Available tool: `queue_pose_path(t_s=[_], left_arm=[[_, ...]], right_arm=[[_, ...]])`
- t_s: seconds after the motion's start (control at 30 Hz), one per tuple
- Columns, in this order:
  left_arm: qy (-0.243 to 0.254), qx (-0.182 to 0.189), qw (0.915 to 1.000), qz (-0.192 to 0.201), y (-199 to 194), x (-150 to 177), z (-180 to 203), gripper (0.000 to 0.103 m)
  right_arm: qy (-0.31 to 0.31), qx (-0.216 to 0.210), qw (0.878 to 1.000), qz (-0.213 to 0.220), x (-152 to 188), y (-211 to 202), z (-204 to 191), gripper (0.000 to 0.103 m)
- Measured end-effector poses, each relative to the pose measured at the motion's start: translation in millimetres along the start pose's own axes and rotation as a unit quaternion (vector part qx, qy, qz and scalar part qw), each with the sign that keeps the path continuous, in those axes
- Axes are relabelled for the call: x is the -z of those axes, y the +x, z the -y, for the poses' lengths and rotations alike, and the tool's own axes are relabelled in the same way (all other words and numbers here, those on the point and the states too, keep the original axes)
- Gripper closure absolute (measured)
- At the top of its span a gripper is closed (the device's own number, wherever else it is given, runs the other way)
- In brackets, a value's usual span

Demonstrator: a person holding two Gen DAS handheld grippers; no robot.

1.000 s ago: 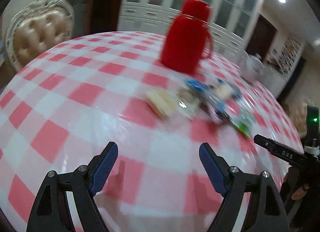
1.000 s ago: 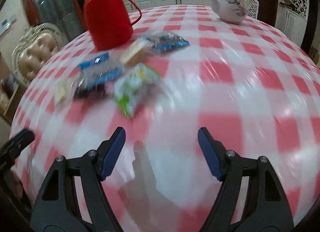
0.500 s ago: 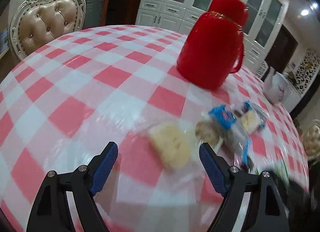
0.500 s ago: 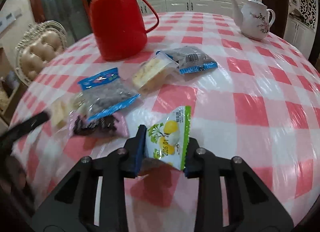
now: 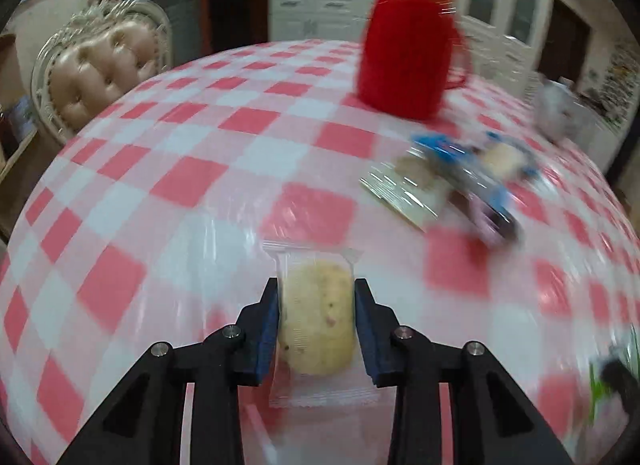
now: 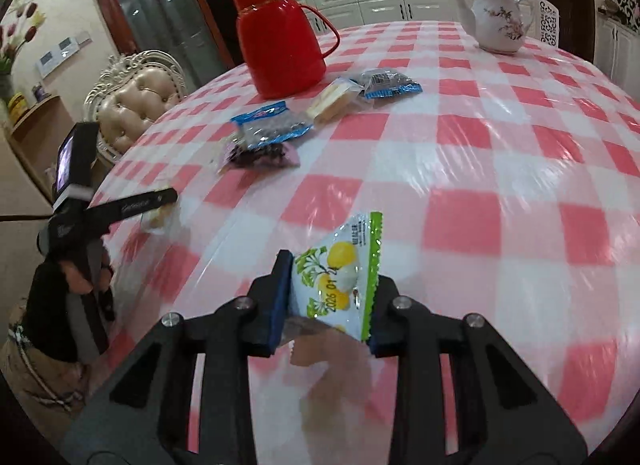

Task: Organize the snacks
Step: 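Carry both snacks over the bin and open both grippers to drop them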

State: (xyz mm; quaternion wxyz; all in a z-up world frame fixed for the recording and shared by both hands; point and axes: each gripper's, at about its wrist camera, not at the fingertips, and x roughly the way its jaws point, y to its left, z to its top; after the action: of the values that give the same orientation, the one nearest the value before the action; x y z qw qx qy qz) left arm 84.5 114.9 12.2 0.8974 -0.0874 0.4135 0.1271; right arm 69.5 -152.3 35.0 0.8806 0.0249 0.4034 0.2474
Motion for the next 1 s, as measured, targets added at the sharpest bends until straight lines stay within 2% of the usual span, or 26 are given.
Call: queue_pose_path(t_s=[0.07, 0.27, 0.47, 0.73, 1.0], left_arm=[[0.023, 0.028, 0.9993, 0.013, -25, 23, 10, 0.067], [0.061, 0.09, 0.9939, 0.015, -70, 82, 52, 0.067], [0.114, 0.117, 0.9856, 0.042, -116, 117, 90, 0.067], [0.155, 0.14, 0.977, 0.042, -141, 151, 122, 0.067], [0.196, 0.169, 0.9648, 0.049, -167, 178, 157, 0.067]], right_arm=[[-0.01, 0.011, 1.0, 0.003, 12, -15, -4, 0.068], [-0.023, 0.038, 0.999, -0.005, 56, -59, -5, 0.068], [-0.007, 0.041, 0.999, -0.001, 97, -100, 2, 0.068], [-0.01, 0.058, 0.998, 0.009, 132, -146, 7, 0.068], [-0.009, 0.082, 0.997, 0.01, 158, -186, 26, 0.068]])
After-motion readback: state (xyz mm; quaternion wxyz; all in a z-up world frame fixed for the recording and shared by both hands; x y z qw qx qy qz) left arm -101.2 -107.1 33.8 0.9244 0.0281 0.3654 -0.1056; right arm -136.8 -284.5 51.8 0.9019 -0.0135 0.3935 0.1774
